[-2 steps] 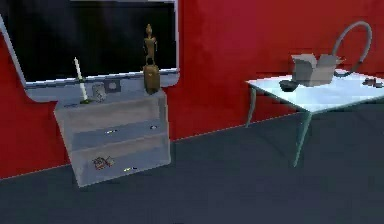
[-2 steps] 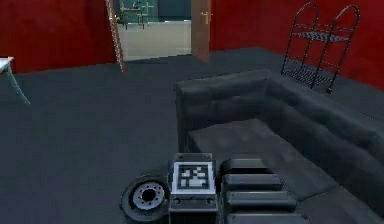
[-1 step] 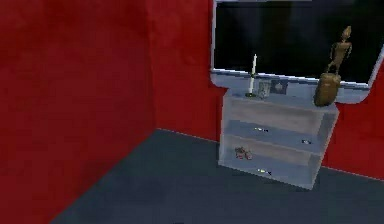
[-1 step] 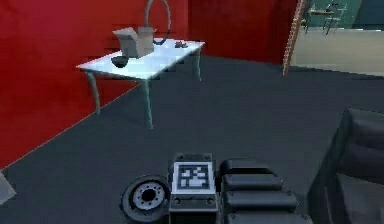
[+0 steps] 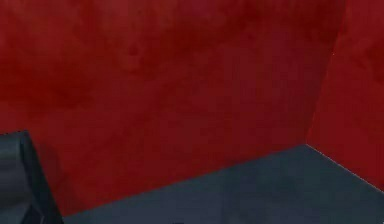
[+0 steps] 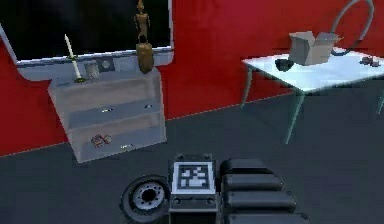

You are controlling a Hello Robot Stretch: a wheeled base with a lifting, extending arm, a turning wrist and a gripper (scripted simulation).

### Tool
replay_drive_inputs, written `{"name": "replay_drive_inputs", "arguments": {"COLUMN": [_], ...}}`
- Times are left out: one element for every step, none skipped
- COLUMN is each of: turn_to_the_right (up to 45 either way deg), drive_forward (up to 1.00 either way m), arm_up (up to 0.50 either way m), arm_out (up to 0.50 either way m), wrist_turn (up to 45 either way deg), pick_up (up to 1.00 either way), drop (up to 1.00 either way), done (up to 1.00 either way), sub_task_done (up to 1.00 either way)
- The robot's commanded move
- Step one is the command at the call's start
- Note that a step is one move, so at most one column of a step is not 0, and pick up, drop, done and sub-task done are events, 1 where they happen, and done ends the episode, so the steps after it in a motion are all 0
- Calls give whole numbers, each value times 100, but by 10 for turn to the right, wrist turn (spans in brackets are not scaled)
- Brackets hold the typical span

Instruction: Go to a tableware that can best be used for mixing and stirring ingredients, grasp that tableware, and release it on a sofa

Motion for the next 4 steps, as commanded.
{"name": "replay_drive_inputs", "arguments": {"turn_to_the_right": [-450,-60,-30,450], "drive_forward": [0,0,0,0], "arm_up": [0,0,0,0], "arm_out": [0,0,0,0], "wrist_turn": [0,0,0,0], "pick_up": [0,0,0,0], "drop": [0,0,0,0], "done": [0,0,0,0], "sub_task_done": [0,0,0,0]}}
